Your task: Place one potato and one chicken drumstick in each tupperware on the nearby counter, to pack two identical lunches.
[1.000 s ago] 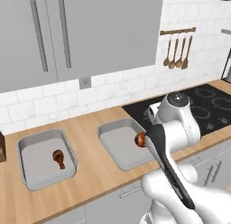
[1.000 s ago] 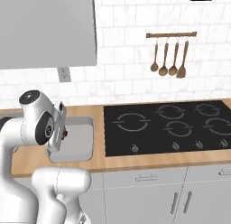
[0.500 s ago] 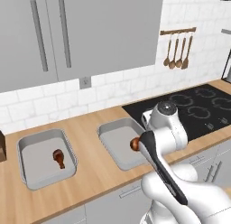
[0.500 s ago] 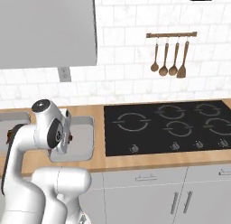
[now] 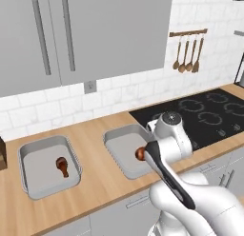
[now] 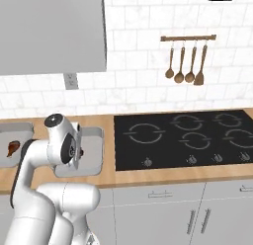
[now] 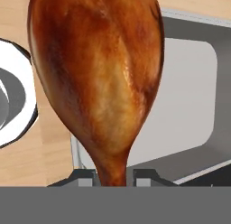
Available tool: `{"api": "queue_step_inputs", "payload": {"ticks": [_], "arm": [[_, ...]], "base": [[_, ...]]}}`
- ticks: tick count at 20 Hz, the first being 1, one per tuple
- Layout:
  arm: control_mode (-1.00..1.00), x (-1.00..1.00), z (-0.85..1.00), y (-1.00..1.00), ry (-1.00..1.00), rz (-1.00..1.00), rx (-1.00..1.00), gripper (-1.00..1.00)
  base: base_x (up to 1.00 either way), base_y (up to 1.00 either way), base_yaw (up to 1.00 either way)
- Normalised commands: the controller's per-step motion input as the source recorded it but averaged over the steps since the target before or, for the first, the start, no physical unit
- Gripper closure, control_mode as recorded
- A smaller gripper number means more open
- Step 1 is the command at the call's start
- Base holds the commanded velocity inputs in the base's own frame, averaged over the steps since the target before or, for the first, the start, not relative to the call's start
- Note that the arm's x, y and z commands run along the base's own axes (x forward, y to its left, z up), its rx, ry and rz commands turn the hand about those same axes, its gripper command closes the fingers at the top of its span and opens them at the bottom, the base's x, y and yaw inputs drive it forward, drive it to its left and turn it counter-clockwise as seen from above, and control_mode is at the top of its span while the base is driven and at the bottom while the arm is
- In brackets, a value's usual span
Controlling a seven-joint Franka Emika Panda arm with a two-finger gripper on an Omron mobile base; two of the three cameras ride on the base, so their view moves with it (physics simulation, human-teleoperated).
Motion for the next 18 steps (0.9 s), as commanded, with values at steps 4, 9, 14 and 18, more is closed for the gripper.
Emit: {"api": "queue_step_inputs", "payload": {"ticks": [4,9,14,18], "arm": [[-1.0,0.36,-0.06,0.0,0.12,0.0,0.0,1.0],[-1.0,0.21,-0.31,0.0,0.03,0.01,0.0,1.0],[-1.0,0.14,-0.49,0.0,0.0,0.01,0.0,-1.0],[-1.0,0.26,-0.46,0.0,0.0,0.0,0.0,-1.0]], "base": [[0.0,0.0,0.0],[0.0,0.0,0.0],[0.0,0.0,0.0],[0.0,0.0,0.0]]}}
